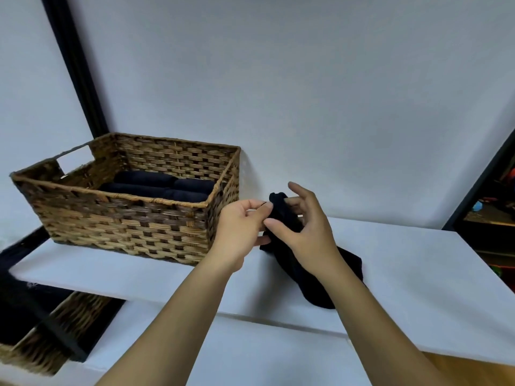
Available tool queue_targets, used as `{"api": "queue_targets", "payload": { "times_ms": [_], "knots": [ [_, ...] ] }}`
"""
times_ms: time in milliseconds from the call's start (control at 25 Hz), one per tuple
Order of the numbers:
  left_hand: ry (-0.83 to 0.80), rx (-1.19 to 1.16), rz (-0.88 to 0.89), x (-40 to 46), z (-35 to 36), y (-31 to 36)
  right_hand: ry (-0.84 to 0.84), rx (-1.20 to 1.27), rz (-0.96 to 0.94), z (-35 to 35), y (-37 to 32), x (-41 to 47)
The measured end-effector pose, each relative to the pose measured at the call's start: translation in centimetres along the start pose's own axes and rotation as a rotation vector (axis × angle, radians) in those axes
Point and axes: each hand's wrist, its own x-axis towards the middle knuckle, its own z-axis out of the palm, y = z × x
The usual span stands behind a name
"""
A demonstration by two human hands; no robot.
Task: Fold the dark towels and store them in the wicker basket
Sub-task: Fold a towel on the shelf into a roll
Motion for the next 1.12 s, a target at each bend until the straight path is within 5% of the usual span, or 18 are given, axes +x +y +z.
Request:
{"api": "queue_targets", "payload": {
  "times_ms": [120, 280, 360, 800, 1120],
  "knots": [
    [-0.018, -0.01, -0.013, 0.1, 0.2, 0.2, 0.095, 0.035, 0.077, 0.3, 0.1, 0.5],
    [-0.034, -0.028, 0.0, -0.3, 0.5, 0.4, 0.293, 0.375, 0.334, -0.2, -0.2, 0.8],
    [-0.04, -0.016, -0.005, -0.5, 0.8, 0.2, 0.319, 0.307, 0.358, -0.5, 0.1, 0.9],
    [-0.026, -0.022, 0.014, -1.3, 1.3, 0.1, 0.347, -0.682, -0.605, -0.2, 3.2, -0.5],
    [-0.129, 0.143, 0.202, -2.1, 0.7, 0.0, 0.321, -0.426, -0.339, 0.3, 1.1, -0.8]
  ]
}}
